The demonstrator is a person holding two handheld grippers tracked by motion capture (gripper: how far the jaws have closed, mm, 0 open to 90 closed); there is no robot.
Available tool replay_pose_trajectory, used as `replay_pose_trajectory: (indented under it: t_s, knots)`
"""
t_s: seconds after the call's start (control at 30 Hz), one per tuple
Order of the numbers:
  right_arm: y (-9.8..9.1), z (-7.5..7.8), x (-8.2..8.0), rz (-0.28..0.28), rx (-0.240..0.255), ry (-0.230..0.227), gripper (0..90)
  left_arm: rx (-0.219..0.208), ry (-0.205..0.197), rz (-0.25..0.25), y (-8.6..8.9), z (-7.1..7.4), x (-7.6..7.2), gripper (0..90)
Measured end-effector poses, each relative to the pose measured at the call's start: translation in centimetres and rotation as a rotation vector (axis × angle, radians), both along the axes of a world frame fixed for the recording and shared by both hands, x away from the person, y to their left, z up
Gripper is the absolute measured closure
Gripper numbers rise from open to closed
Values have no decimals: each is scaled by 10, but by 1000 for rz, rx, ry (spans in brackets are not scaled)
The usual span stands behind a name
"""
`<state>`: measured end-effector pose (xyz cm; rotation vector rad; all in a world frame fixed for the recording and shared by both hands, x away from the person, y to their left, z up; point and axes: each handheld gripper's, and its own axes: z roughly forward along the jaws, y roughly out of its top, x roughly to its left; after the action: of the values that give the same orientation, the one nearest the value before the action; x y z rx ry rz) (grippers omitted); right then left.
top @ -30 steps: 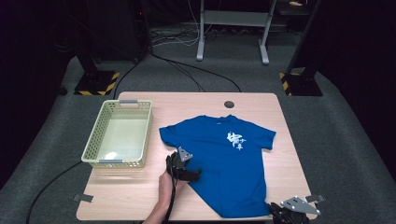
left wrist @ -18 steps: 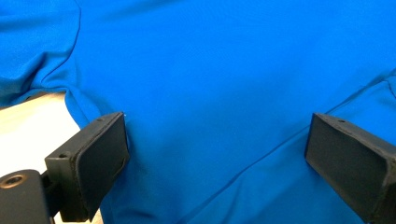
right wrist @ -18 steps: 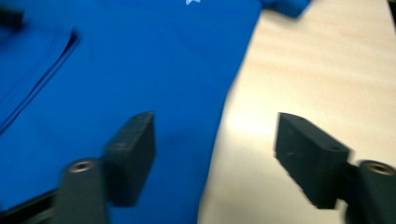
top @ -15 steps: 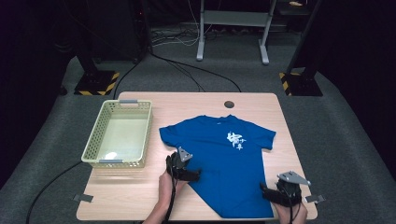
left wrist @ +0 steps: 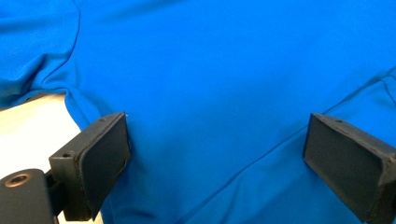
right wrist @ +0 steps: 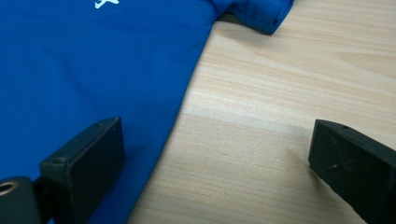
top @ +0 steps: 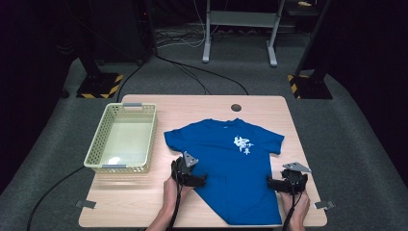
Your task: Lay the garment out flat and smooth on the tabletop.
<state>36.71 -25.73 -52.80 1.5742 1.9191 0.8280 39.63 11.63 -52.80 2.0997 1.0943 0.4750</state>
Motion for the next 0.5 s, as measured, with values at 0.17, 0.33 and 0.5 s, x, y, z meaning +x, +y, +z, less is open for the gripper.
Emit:
replay_pose_trajectory:
  t_s: [0.17,0.33,0.5]
  knots:
    - [-2,0,1,1,20,14,26,-38,-28,3,3,3,-4,35]
    - [-2,0,1,1,21,14,28,-76,-69,-40,-9,24,-12,43]
    - [-2,0,1,2,22,14,29,-65,-43,-129,-44,32,-15,143]
